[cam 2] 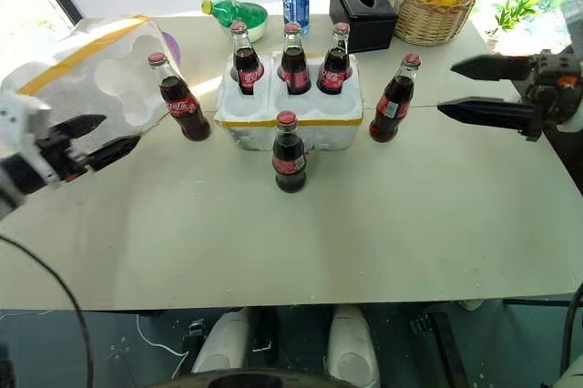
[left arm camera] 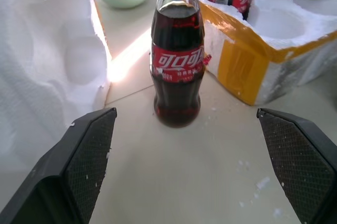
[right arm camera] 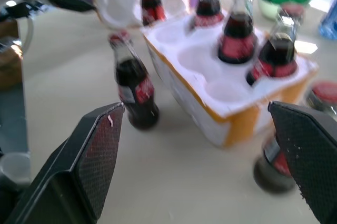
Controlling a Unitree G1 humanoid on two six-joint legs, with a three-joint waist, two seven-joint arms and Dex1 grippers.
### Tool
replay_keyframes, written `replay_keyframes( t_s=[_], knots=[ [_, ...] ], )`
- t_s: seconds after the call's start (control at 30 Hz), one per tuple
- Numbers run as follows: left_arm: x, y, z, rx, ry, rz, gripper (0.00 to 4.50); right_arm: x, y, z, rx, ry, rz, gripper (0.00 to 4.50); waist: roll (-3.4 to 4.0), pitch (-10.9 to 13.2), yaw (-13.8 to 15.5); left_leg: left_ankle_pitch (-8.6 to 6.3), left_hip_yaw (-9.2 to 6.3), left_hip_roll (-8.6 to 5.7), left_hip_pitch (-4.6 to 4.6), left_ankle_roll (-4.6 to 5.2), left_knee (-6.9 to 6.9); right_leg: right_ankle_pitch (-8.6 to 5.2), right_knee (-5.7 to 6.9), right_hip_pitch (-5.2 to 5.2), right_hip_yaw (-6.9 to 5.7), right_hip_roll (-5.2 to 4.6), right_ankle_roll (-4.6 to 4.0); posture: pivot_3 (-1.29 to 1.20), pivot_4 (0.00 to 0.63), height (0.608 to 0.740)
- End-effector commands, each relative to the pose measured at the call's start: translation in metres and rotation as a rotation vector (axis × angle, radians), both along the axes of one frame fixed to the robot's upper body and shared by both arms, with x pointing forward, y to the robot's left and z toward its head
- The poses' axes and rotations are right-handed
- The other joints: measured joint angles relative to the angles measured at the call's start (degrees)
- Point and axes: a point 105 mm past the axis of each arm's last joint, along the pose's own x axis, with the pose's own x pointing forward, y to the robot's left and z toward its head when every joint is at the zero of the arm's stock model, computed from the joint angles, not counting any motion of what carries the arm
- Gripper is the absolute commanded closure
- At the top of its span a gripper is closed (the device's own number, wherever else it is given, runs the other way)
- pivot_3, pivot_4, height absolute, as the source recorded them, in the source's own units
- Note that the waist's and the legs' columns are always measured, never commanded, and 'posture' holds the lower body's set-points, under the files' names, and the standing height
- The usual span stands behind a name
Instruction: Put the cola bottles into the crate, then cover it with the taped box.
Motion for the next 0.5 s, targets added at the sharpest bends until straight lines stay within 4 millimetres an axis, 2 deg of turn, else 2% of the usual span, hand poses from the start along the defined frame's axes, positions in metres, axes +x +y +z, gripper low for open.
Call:
replay_keyframes(
  t_s=[0.03,0.27,0.43,0.5],
  knots=[
    [0.027,-0.009,-0.001,0.039,-0.026,-0.017,0.03,-0.014,0.026,0.017,0.008,-0.058,0.061,0.00,-0.05,0.00,0.07,0.00,0.01,0.00,0.00,0.00,0.01,0.00,0.01,0.00,0.00,0.01,0.01,0.00,0.150,0.740],
    [0.078,-0.037,-0.005,0.024,-0.034,-0.057,0.03,-0.025,0.054,0.006,0.008,-0.042,0.144,0.00,-0.18,0.00,0.93,0.01,0.07,-0.02,-0.05,0.04,0.05,0.06,-0.05,0.01,-0.02,0.04,0.12,0.00,0.150,0.740],
    [0.100,-0.048,-0.009,0.019,-0.027,-0.056,0.03,-0.025,0.063,0.003,0.044,-0.045,0.150,0.00,-0.33,-0.01,1.27,0.00,0.10,-0.02,-0.07,0.07,0.12,0.11,-0.07,0.03,-0.01,0.08,0.20,0.00,0.150,0.740],
    [0.103,-0.052,-0.008,-0.010,-0.034,-0.069,0.54,-0.022,0.064,0.002,0.055,-0.048,0.137,0.00,-0.35,0.00,1.27,-0.01,0.10,-0.02,-0.06,0.09,0.12,0.11,-0.07,0.04,-0.01,0.08,0.20,0.00,0.150,0.740]
  ],
)
